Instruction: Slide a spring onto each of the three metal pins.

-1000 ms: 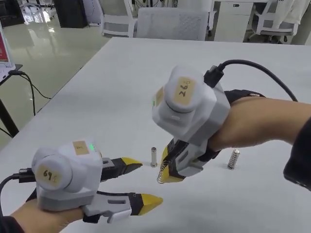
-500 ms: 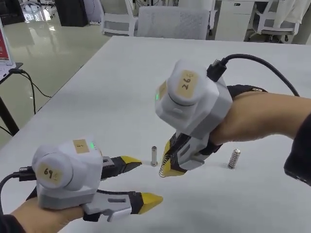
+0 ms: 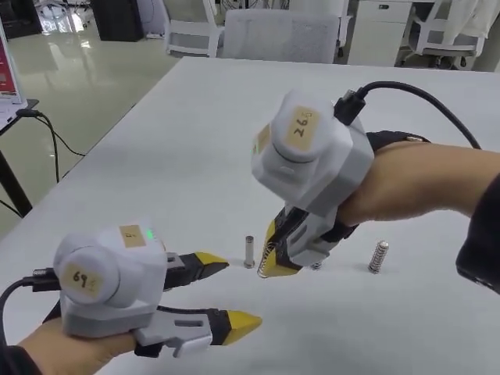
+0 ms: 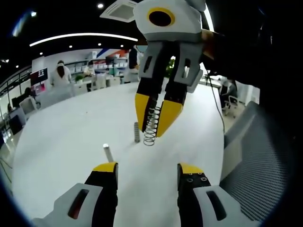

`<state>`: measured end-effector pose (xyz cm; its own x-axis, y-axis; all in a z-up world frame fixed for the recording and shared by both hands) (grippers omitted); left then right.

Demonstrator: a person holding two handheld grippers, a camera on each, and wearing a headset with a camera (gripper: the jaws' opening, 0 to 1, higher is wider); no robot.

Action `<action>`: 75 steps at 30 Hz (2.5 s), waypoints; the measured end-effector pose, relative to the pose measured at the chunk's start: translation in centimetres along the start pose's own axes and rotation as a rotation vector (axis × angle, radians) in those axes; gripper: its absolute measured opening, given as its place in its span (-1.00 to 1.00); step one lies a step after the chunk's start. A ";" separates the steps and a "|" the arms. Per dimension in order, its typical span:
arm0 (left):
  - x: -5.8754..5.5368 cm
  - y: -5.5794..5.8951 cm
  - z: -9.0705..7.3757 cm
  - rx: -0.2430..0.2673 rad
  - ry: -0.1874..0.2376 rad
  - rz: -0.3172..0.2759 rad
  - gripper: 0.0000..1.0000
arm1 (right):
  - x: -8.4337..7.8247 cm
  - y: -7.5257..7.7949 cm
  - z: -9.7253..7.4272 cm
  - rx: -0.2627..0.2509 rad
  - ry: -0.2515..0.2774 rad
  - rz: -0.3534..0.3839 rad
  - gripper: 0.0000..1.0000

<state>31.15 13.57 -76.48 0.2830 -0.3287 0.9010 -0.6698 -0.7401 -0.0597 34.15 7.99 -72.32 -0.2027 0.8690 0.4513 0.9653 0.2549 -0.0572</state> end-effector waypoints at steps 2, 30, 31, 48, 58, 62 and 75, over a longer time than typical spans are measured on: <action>0.0 0.0 0.0 0.000 -0.001 0.001 -0.11 | 0.0 0.1 0.0 0.000 0.001 0.002 -0.84; -0.2 -0.1 0.0 0.004 -0.001 -0.003 -0.12 | 0.0 1.3 0.3 -0.008 -0.006 0.014 -0.84; -0.2 -0.1 -0.1 0.004 -0.001 -0.003 -0.12 | 0.0 1.4 0.3 -0.008 -0.006 0.015 -0.84; -0.3 -0.3 0.0 0.006 0.001 -0.009 -0.12 | 0.1 2.4 0.6 -0.016 -0.010 0.022 -0.84; -0.3 -0.4 0.1 0.006 0.002 -0.011 -0.12 | 0.1 3.2 0.6 -0.028 -0.013 0.027 -0.84; -0.2 -0.4 0.1 0.007 0.003 -0.011 -0.12 | 0.2 3.7 0.7 -0.030 -0.013 0.030 -0.84; -0.2 -0.4 0.1 0.010 0.005 -0.015 -0.12 | 0.5 5.3 0.9 -0.054 -0.012 0.028 -0.84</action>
<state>31.44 13.90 -76.64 0.2898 -0.3143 0.9040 -0.6583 -0.7511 -0.0501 39.02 10.11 -73.17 -0.1776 0.8805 0.4394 0.9779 0.2080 -0.0215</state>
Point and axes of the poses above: the centre of the closed fingertips' face, and the gripper's own axes: z roughly forward along the fingers, y roughly to its right, x roughly out of its top, the point moved 4 cm from there along -z, roughly backward along the fingers, and after that the axes turned 8 degrees about x, right-handed, at the moved point
